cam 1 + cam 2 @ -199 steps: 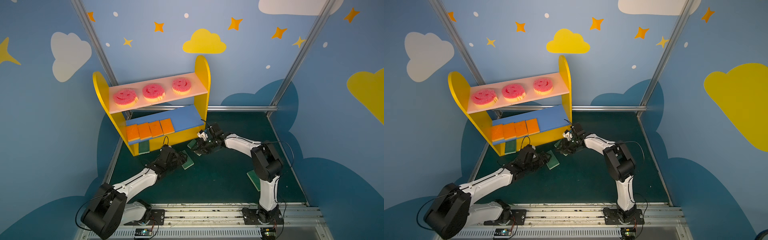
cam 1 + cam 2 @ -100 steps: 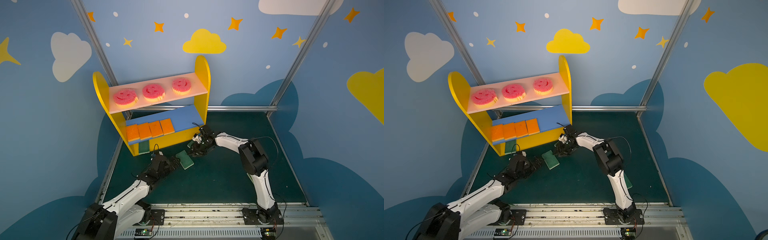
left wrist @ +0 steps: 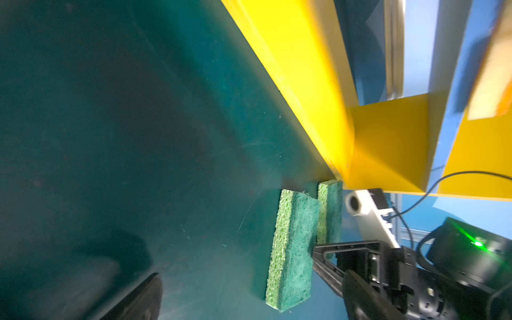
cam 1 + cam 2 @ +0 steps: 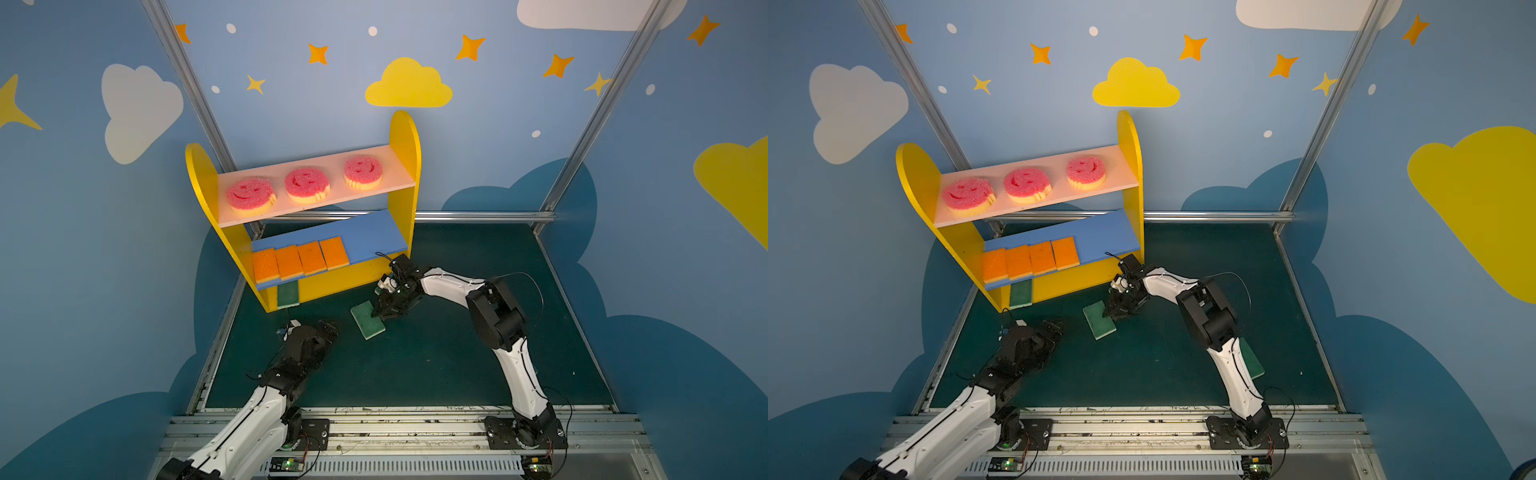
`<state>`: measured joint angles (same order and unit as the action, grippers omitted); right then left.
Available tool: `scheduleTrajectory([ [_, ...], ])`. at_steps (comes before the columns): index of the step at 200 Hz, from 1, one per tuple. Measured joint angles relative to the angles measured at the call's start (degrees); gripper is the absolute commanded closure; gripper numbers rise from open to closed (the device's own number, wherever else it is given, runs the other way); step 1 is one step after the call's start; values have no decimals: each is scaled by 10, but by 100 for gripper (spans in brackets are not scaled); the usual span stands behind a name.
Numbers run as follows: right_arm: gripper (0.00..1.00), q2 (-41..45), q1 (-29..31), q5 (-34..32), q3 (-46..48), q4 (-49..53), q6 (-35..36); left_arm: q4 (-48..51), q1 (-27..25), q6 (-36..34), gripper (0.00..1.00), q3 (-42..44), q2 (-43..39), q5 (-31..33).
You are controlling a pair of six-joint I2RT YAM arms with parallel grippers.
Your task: Place and organize the cleaning sponges onto the shelf
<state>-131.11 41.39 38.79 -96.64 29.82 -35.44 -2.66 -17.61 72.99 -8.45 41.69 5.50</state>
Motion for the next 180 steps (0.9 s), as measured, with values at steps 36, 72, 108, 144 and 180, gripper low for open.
scheduleTrajectory([
  [36, 100, -4, 0, 16, 2, -18, -22, 5, 0, -10, 0, 13, -61, -1],
  [72, 100, 13, -2, 18, 37, -63, -57, -14, -2, -32, 8, 15, -76, -28],
  [108, 100, 82, -8, 10, 104, -113, -117, -43, -45, -59, 9, 10, -57, -30],
  [144, 100, 182, -28, 5, 172, -190, -182, -81, -108, -82, 10, -2, -26, 2],
  [180, 100, 241, -57, 3, 241, -269, -239, -139, -152, -92, 17, -6, 19, 39],
])
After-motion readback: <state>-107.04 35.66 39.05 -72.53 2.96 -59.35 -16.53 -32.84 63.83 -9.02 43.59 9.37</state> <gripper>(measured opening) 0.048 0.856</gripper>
